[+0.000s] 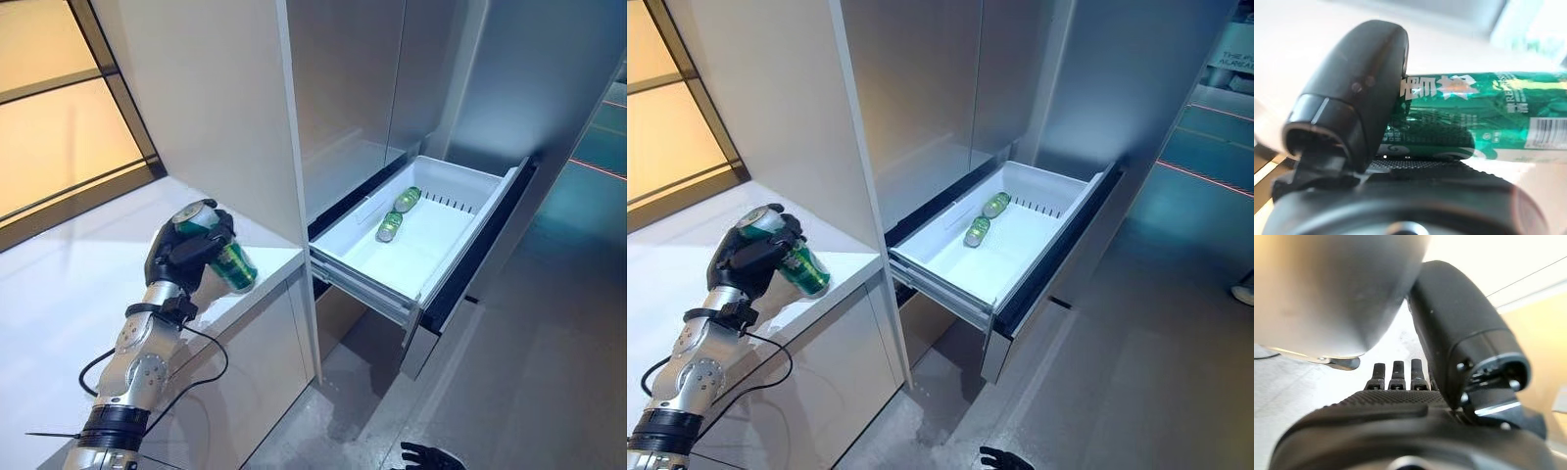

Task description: Put drinks into fridge and close the fridge

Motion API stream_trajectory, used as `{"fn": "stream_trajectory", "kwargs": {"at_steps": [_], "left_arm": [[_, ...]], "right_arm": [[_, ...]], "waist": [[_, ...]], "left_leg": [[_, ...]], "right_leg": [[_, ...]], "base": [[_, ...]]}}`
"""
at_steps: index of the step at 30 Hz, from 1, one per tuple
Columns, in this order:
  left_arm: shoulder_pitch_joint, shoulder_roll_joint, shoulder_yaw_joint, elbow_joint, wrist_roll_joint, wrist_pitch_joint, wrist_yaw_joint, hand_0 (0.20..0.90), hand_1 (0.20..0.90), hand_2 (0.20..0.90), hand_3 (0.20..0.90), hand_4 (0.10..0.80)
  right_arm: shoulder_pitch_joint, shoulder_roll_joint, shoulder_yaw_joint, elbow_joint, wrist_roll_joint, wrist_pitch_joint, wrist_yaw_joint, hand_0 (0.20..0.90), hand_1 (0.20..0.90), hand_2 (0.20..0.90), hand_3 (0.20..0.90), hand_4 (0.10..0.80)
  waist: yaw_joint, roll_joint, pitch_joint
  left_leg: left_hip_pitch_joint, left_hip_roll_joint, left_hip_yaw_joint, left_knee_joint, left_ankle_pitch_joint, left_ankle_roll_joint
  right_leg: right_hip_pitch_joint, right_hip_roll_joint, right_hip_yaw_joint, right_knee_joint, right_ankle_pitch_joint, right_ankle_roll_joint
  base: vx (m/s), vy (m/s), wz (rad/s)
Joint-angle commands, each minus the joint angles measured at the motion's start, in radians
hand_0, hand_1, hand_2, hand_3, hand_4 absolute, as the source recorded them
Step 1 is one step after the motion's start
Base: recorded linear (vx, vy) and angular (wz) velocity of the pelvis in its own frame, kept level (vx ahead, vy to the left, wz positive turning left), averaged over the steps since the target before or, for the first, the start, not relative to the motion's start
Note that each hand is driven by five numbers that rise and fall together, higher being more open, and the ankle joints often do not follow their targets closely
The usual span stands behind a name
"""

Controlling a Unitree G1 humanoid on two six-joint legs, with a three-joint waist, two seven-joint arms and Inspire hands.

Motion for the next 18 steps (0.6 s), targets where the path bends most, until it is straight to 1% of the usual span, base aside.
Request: {"fn": "stream_trajectory", "kwargs": {"at_steps": [1, 2, 3, 4, 6, 7, 8, 11, 12, 13, 18], "left_arm": [[-0.26, 0.004, 0.001, -0.216, -0.153, -0.092, -0.199, 0.3, 0.3, 0.3, 0.2, 0.1], [-0.261, 0.002, -0.011, -0.23, -0.169, -0.087, -0.229, 0.3, 0.3, 0.3, 0.2, 0.1], [-0.261, -0.002, -0.022, -0.243, -0.175, -0.087, -0.246, 0.3, 0.3, 0.3, 0.2, 0.1], [-0.257, -0.005, -0.039, -0.26, -0.178, -0.091, -0.268, 0.3, 0.3, 0.3, 0.2, 0.1], [-0.245, -0.011, -0.058, -0.278, -0.173, -0.102, -0.299, 0.3, 0.3, 0.3, 0.2, 0.1], [-0.227, -0.016, -0.082, -0.29, -0.17, -0.119, -0.337, 0.3, 0.3, 0.3, 0.2, 0.1], [-0.213, -0.021, -0.093, -0.295, -0.16, -0.131, -0.362, 0.3, 0.3, 0.3, 0.2, 0.1], [-0.179, -0.026, -0.12, -0.305, -0.132, -0.166, -0.419, 0.3, 0.3, 0.3, 0.2, 0.1], [-0.168, -0.025, -0.13, -0.307, -0.108, -0.182, -0.439, 0.3, 0.3, 0.3, 0.2, 0.1], [-0.149, -0.022, -0.14, -0.308, -0.094, -0.192, -0.469, 0.3, 0.3, 0.3, 0.2, 0.1], [-0.107, -0.015, -0.158, -0.303, -0.098, -0.18, -0.54, 0.3, 0.3, 0.3, 0.2, 0.1]], "right_arm": [[-0.053, -0.05, 0.038, -0.195, 0.044, -0.09, 0.051, 0.9, 0.9, 0.9, 0.9, 0.8], [-0.049, -0.054, 0.048, -0.254, 0.033, -0.083, 0.076, 0.9, 0.9, 0.9, 0.9, 0.8], [-0.04, -0.055, 0.058, -0.321, 0.027, -0.055, 0.085, 0.9, 0.9, 0.9, 0.9, 0.8], [-0.028, -0.055, 0.072, -0.423, 0.021, -0.007, 0.099, 0.9, 0.9, 0.9, 0.9, 0.8], [-0.014, -0.053, 0.087, -0.539, 0.015, 0.038, 0.121, 0.9, 0.9, 0.9, 0.9, 0.8], [-0.004, -0.06, 0.104, -0.662, 0.034, 0.097, 0.146, 0.9, 0.9, 0.9, 0.9, 0.8], [-0.002, -0.069, 0.11, -0.717, 0.047, 0.114, 0.165, 0.9, 0.9, 0.9, 0.9, 0.8], [-0.015, -0.102, 0.108, -0.852, 0.112, 0.14, 0.214, 0.9, 0.9, 0.9, 0.9, 0.8], [-0.026, -0.118, 0.104, -0.894, 0.146, 0.111, 0.237, 0.9, 0.9, 0.9, 0.9, 0.8], [-0.046, -0.145, 0.097, -1.005, 0.185, 0.133, 0.23, 0.9, 0.9, 0.9, 0.9, 0.8], [-0.116, -0.211, 0.063, -1.225, 0.298, 0.121, 0.231, 0.9, 0.9, 0.9, 0.9, 0.8]], "waist": [[-0.015, 0.024, -0.022], [-0.018, 0.021, -0.021], [-0.021, 0.019, -0.019], [-0.025, 0.015, -0.019], [-0.029, 0.01, -0.017], [-0.032, 0.005, -0.016], [-0.033, 0.003, -0.016], [-0.034, -0.001, -0.015], [-0.034, -0.002, -0.013], [-0.034, -0.003, -0.013], [-0.031, -0.001, -0.014]], "left_leg": [[0.015, -0.05, 0.008, 0.02, -0.096, 0.019], [0.015, -0.05, 0.008, 0.018, -0.094, 0.019], [0.015, -0.05, 0.007, 0.017, -0.093, 0.019], [0.014, -0.05, 0.006, 0.017, -0.092, 0.019], [0.013, -0.051, 0.004, 0.017, -0.09, 0.019], [0.013, -0.051, 0.001, 0.016, -0.087, 0.018], [0.014, -0.051, 0.0, 0.015, -0.086, 0.018], [0.014, -0.051, -0.005, 0.013, -0.081, 0.018], [0.013, -0.052, -0.007, 0.012, -0.079, 0.019], [0.012, -0.052, -0.007, 0.012, -0.078, 0.02], [0.005, -0.053, -0.005, 0.012, -0.075, 0.024]], "right_leg": [[-0.026, 0.042, -0.03, 0.096, -0.11, 0.024], [-0.027, 0.042, -0.03, 0.096, -0.109, 0.025], [-0.028, 0.042, -0.03, 0.095, -0.108, 0.025], [-0.028, 0.041, -0.03, 0.094, -0.105, 0.027], [-0.029, 0.04, -0.03, 0.092, -0.103, 0.028], [-0.028, 0.04, -0.03, 0.09, -0.099, 0.028], [-0.027, 0.04, -0.03, 0.09, -0.098, 0.028], [-0.027, 0.041, -0.03, 0.089, -0.092, 0.027], [-0.028, 0.041, -0.029, 0.089, -0.09, 0.026], [-0.03, 0.042, -0.028, 0.089, -0.087, 0.026], [-0.038, 0.042, -0.021, 0.087, -0.081, 0.028]], "base": [[-0.051, -0.022, -0.07], [-0.051, -0.024, -0.07], [-0.046, -0.027, -0.05], [-0.042, -0.03, -0.02], [-0.016, -0.013, 0.0], [0.0, 0.0, 0.0], [-0.023, -0.029, -0.04], [-0.017, -0.015, -0.08], [-0.022, -0.005, -0.07], [-0.024, -0.003, -0.06], [0.0, 0.0, 0.0]]}}
